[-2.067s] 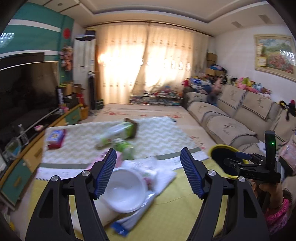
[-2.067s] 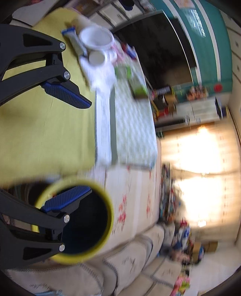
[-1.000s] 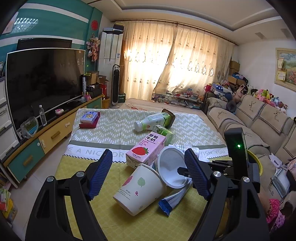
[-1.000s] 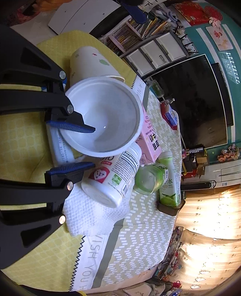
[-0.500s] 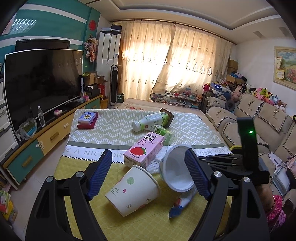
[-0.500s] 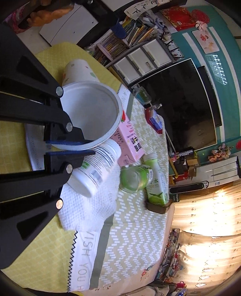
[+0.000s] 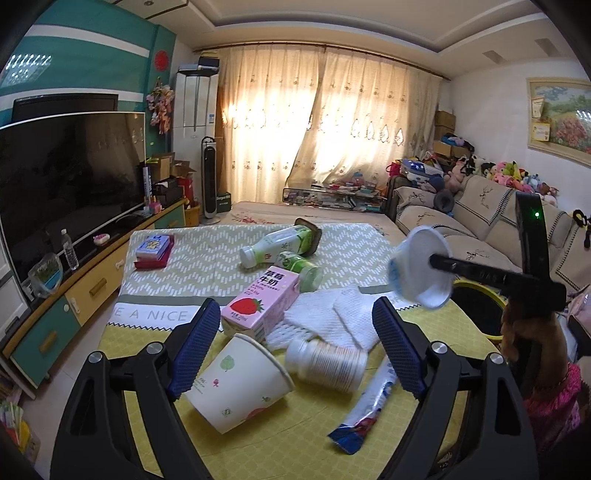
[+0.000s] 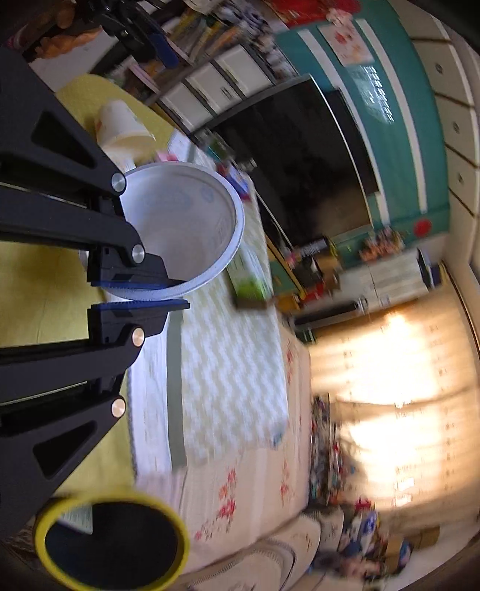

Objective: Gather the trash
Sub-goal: 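Carry the bowl to the yellow bin and release it with the right tool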

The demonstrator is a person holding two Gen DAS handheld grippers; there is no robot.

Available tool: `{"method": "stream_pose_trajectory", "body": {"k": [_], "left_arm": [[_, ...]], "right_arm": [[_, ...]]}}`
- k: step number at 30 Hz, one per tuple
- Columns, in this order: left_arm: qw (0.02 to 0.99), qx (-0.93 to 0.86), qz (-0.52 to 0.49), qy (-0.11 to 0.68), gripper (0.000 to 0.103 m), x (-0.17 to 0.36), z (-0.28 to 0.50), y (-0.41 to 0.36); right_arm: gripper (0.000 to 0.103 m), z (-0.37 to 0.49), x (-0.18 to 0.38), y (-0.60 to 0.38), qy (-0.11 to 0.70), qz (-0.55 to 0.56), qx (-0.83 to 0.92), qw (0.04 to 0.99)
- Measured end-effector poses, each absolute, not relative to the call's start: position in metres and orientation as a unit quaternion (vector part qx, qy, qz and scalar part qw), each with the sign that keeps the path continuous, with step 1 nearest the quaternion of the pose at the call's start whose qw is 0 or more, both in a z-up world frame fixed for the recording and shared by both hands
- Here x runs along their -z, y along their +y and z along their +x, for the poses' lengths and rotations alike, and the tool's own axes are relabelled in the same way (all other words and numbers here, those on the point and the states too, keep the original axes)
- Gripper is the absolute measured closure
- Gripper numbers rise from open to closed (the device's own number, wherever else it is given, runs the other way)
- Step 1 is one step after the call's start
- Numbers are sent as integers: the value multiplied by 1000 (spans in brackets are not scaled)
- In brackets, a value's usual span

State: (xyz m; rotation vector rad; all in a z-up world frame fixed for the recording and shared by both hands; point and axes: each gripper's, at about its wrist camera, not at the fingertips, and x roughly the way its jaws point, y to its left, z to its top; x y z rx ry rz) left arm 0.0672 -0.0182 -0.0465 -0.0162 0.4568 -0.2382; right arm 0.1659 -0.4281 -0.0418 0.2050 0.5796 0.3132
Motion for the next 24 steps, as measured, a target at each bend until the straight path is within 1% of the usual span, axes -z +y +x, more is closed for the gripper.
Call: {"method": "stream_pose_trajectory", "body": {"k": [4, 10, 13, 19, 21, 22, 23, 24], "left_arm": [[965, 133, 0, 225, 19, 47, 67, -30], [962, 148, 8, 231, 19, 49, 69, -44], [960, 154, 10, 233, 19, 49, 71, -50], [957, 166, 19, 237, 19, 52, 73, -61], [957, 167, 21, 238, 19, 52, 73, -63], [956, 168, 22, 238, 19, 53, 72, -64], [956, 169, 22, 238, 19, 53, 73, -65], [956, 168, 22, 239, 19, 53, 73, -65]], "right_arm": [[98, 159, 50, -504, 279, 125, -42, 951], [98, 148, 84, -593, 303, 150, 97, 936], [98, 147, 101, -623, 316, 159, 139, 925], [98, 158, 131, -648, 341, 166, 171, 909], [95, 165, 140, -653, 353, 166, 178, 904], [88, 166, 143, -656, 352, 170, 181, 902], [75, 166, 144, -655, 350, 172, 182, 903], [69, 166, 145, -655, 350, 169, 187, 902]]}}
